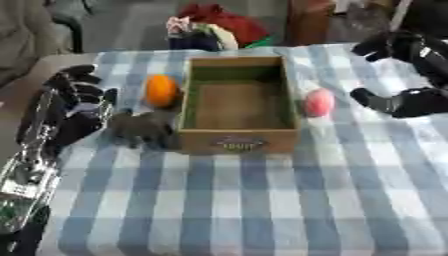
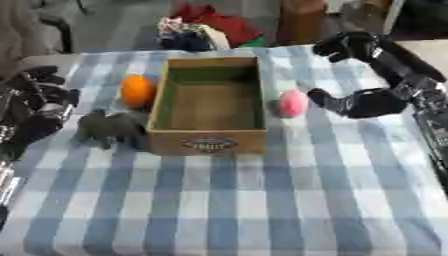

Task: Pick up objects on the table and place them in the box.

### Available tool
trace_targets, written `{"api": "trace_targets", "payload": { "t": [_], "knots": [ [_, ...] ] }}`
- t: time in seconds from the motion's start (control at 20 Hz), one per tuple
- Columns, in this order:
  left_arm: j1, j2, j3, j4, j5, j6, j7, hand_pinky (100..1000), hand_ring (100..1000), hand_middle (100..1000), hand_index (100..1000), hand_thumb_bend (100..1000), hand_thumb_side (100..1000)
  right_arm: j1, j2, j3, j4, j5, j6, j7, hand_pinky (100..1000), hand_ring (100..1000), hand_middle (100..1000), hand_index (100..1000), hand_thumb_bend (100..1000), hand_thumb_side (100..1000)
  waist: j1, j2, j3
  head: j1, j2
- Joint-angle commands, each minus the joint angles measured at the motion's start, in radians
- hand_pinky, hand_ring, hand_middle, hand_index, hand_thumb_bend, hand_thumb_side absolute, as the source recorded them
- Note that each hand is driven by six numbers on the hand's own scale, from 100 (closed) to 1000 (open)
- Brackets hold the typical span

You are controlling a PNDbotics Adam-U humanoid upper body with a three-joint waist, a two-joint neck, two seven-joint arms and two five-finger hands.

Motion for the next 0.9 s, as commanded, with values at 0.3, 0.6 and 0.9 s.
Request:
{"api": "trace_targets", "payload": {
  "t": [0.3, 0.6, 0.9],
  "knots": [
    [-0.07, 0.264, -0.067, 0.033, -0.155, -0.006, -0.291, 685, 651, 657, 801, 415, 130, -0.012, -0.016, 0.0, -0.002, 0.006, -0.003, 0.01, 804, 833, 763, 829, 372, 260, 0.003, -0.022, -0.007, -0.008, -0.002],
    [-0.148, 0.36, -0.126, 0.083, -0.222, -0.045, -0.492, 702, 672, 676, 807, 429, 104, -0.011, -0.016, 0.004, 0.001, 0.006, -0.006, 0.016, 805, 833, 763, 828, 377, 259, 0.001, -0.027, -0.016, -0.011, 0.003],
    [-0.249, 0.361, -0.192, 0.159, -0.309, -0.073, -0.591, 710, 672, 679, 808, 395, 100, -0.013, -0.011, 0.009, 0.001, 0.002, -0.01, 0.026, 804, 827, 749, 826, 377, 260, -0.001, -0.029, -0.021, -0.008, 0.005]
  ]
}}
